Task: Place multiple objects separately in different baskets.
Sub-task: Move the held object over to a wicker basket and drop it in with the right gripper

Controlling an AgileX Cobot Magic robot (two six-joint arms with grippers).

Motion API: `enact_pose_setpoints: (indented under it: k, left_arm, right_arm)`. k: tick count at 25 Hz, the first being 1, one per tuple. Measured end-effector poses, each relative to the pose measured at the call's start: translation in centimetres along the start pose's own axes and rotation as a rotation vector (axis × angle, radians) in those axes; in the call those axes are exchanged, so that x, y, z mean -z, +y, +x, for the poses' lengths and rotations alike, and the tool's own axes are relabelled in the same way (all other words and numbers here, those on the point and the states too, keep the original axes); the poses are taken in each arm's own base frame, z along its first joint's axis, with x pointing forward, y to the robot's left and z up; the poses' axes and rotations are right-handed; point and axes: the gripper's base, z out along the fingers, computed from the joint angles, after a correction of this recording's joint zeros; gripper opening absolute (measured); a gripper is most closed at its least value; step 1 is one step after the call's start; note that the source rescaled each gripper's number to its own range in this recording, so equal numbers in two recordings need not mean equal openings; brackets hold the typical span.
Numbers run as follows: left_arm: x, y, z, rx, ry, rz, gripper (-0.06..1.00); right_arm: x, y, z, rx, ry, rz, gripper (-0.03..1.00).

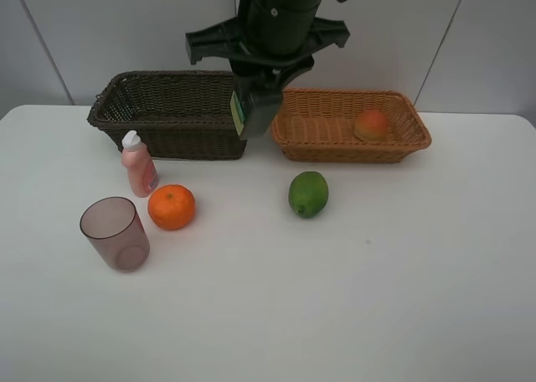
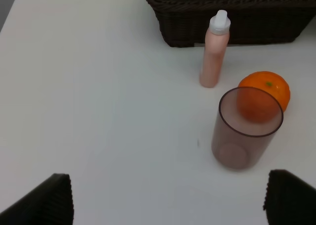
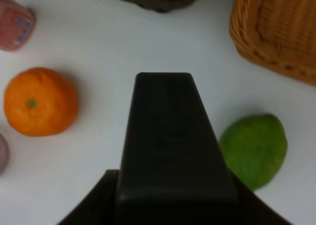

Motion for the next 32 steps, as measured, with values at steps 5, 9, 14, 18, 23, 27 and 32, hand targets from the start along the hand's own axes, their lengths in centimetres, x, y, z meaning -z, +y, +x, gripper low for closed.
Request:
enact_pose_setpoints:
  k: [5,9,14,18,23,27,32]
  left_arm:
    - [0.0,0.0,0.0,0.0,0.0,0.0,1.0]
    - [0.0,0.0,0.0,0.0,0.0,0.0,1.0]
    - [0.0,0.0,0.0,0.0,0.0,0.0,1.0]
    - [0.0,0.0,0.0,0.0,0.0,0.0,1.0]
    - [0.0,0.0,0.0,0.0,0.0,0.0,1.0]
    - [0.0,0.0,0.0,0.0,0.0,0.0,1.0]
    - [0.0,0.0,0.0,0.0,0.0,0.0,1.0]
  right_arm:
    - [-0.6,0.2,-2.4,0.094,-0.226,-0.074,0.01]
    - [-2.4,-0.2,-4.1,0.152,-0.359,-0.07,0.01]
    - [-4.7,-0.6,-5.9,0.189,-0.516,-0.099,0.01]
    - [-7.1,-0.6,-7.3,0.235,-0.668,-0.149,0.01]
    - [-11.2,-1.3,-7.7,0.255,-0.727,-0.183,0.01]
    - [-14.3,-1.9,-7.4,0.254,-0.713,-0.188,0.01]
    - [-17.2,-2.3,-6.6,0.254,-0.66,-0.175,0.01]
